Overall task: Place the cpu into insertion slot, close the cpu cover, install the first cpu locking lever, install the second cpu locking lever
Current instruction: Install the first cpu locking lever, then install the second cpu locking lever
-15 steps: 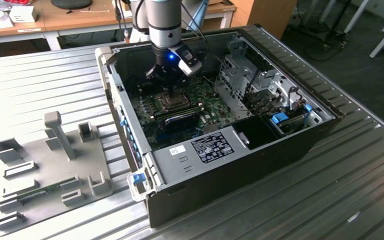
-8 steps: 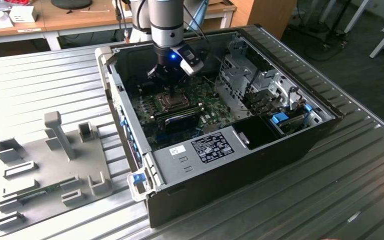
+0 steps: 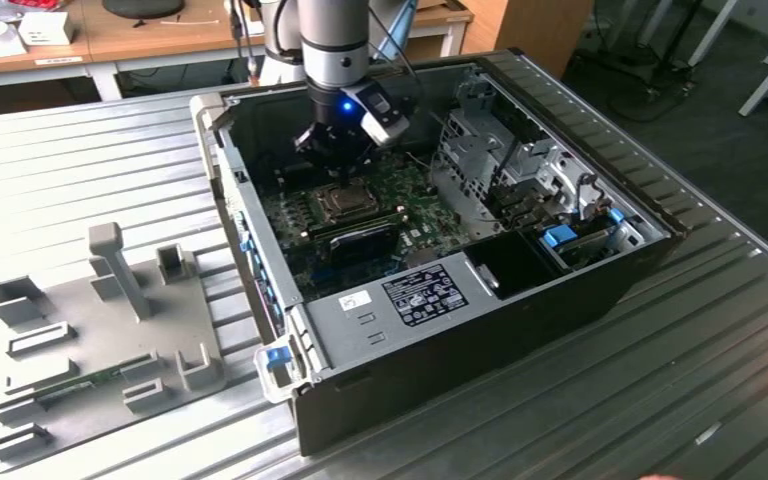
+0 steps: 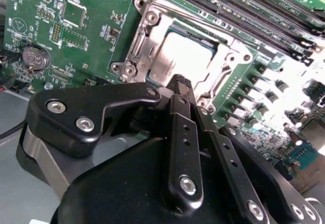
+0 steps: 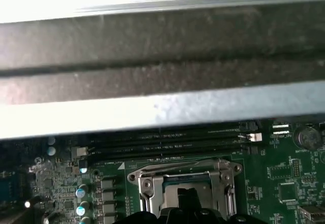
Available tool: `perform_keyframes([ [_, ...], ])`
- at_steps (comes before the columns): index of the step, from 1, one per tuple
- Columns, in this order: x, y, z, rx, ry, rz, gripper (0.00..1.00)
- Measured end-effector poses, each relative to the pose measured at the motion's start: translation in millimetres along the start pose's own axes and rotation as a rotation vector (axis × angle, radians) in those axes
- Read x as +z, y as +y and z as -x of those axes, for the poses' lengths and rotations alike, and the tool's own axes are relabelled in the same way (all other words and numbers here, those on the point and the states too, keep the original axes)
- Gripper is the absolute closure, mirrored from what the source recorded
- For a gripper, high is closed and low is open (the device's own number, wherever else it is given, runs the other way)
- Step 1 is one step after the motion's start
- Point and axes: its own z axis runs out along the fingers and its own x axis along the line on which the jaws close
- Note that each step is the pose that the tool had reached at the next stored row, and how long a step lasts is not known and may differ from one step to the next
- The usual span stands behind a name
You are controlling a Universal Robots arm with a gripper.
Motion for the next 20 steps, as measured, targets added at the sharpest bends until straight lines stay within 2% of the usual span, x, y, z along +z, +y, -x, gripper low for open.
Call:
perform_keyframes([
  [5, 0.0, -9.2, 0.9, 0.000, 0.0003, 0.0025, 0.89],
  [7, 0.0, -10.9, 1.7, 0.000, 0.0009, 0.0026, 0.89],
  [12, 0.2, -11.2, 5.0, 0.000, 0.0034, 0.0023, 0.89],
  [14, 0.6, -10.8, 9.2, 0.000, 0.0040, 0.0023, 0.89],
  [20, 0.6, -10.8, 9.3, 0.000, 0.0040, 0.0023, 0.89],
])
